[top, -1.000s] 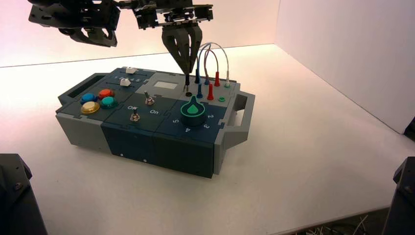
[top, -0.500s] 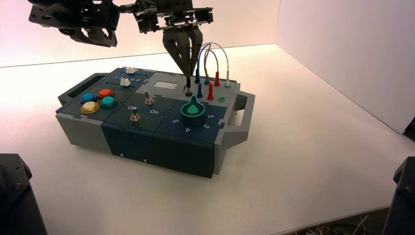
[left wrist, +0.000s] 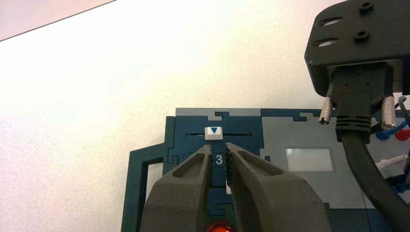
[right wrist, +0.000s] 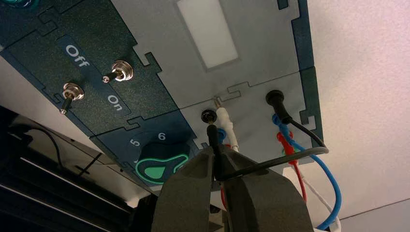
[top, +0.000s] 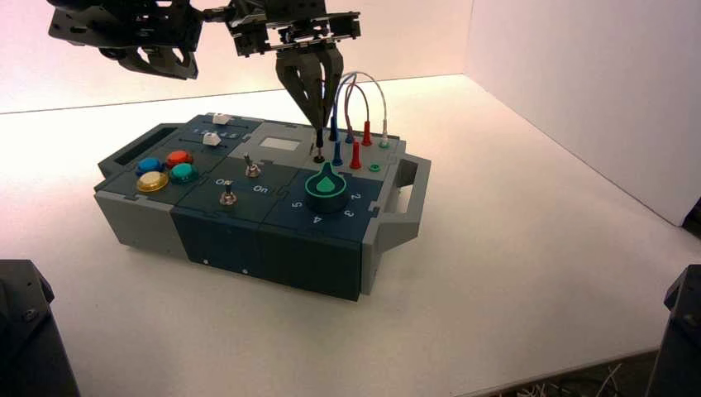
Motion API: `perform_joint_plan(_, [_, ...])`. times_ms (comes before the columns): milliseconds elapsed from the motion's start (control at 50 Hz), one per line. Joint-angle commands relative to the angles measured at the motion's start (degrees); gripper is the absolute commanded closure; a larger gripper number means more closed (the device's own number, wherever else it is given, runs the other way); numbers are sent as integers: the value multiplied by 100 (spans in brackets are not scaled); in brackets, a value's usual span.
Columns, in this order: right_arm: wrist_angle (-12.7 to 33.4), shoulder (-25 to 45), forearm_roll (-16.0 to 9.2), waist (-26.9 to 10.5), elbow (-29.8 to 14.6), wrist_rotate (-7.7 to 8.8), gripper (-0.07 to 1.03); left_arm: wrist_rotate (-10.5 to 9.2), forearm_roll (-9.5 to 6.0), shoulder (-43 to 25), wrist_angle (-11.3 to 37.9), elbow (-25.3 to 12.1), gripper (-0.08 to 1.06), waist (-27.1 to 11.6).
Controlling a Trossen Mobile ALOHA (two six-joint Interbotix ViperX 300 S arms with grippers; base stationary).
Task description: Insert the black wire.
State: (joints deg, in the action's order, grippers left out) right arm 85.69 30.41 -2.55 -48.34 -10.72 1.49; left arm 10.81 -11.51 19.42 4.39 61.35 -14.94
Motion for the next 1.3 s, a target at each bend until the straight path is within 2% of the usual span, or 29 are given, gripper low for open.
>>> perform_joint_plan(20, [26, -105, 9, -26, -149, 18, 98, 26, 9, 35, -62, -158, 80, -35])
perform_joint_plan(340, [26, -44, 26, -26, -167, 26, 98, 26, 0, 26, -62, -158, 80, -35])
perform_joint_plan(500, [62, -97, 132, -9, -264, 26, 98, 26, 9, 26, -62, -158, 80, -35])
perform_joint_plan(1300, [132, 18, 97, -44, -290, 9, 98, 26, 9, -35, -62, -193, 80, -35])
